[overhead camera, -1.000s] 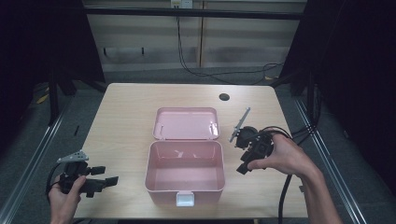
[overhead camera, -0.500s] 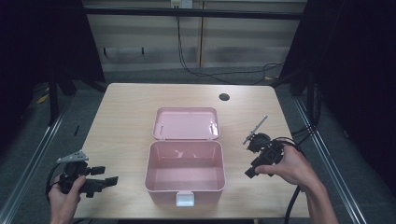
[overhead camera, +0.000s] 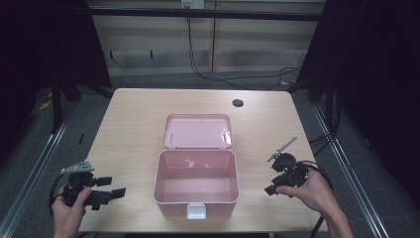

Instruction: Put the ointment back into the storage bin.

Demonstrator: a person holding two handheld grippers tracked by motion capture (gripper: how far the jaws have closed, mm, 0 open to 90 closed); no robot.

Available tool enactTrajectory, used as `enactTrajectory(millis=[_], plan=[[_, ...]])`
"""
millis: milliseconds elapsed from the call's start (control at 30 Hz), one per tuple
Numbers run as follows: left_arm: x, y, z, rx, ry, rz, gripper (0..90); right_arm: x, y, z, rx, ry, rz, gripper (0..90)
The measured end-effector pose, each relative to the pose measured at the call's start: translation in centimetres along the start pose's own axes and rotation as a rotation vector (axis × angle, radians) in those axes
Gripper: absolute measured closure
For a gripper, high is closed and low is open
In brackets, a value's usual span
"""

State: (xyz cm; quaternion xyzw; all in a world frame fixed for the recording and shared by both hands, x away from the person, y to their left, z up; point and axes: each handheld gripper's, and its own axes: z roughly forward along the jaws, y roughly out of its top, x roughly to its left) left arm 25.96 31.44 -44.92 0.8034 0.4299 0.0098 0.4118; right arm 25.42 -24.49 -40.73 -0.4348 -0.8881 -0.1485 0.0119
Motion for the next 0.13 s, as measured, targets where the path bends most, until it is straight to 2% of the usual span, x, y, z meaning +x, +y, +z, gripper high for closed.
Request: enactTrajectory(millis=[133], plan=[[0.0, 0.0, 0.0, -0.001, -0.001, -0.003, 17.7, -1.1, -1.4, 0.9, -0.052, -0.020, 0.068, 51.7]])
